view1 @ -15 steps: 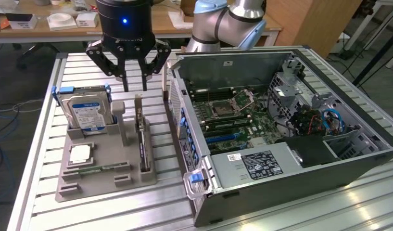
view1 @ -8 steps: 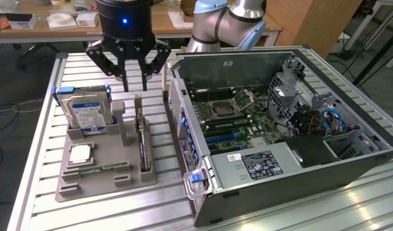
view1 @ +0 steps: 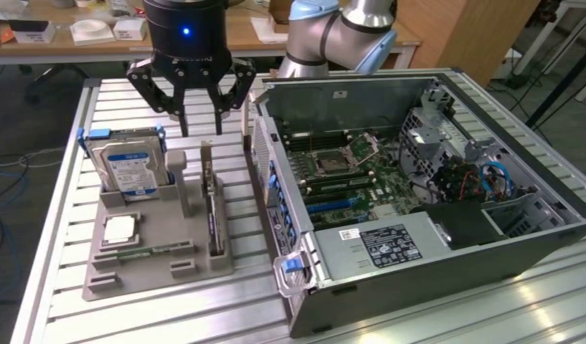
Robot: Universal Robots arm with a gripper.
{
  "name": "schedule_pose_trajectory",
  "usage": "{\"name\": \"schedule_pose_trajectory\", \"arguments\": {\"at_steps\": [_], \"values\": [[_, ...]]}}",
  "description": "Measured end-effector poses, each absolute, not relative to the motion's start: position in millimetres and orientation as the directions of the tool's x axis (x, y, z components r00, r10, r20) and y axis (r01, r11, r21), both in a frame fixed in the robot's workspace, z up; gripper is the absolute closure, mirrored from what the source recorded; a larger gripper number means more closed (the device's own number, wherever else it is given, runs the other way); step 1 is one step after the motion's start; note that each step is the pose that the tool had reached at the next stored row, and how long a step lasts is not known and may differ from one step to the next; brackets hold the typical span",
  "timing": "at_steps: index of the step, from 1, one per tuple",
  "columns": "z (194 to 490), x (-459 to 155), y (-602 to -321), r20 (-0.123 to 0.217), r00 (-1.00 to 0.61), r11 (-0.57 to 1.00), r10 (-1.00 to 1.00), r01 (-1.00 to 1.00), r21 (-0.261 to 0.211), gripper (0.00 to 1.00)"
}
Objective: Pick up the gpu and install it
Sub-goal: 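Pick up the gpu and move the gpu toward the slot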
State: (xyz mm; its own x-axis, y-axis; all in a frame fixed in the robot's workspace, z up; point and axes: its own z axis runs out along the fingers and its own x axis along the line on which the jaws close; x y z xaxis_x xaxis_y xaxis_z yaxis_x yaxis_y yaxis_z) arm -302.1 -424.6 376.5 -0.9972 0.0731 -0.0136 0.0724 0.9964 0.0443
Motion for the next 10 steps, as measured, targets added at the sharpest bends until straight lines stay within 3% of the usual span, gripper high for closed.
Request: {"name": "schedule_pose_trajectory", "arguments": {"at_steps": [10], "values": [[376.1,-302.1,-427.0,-0.014,-0.997,0.996,0.073,0.073,0.043,0.51]]}}
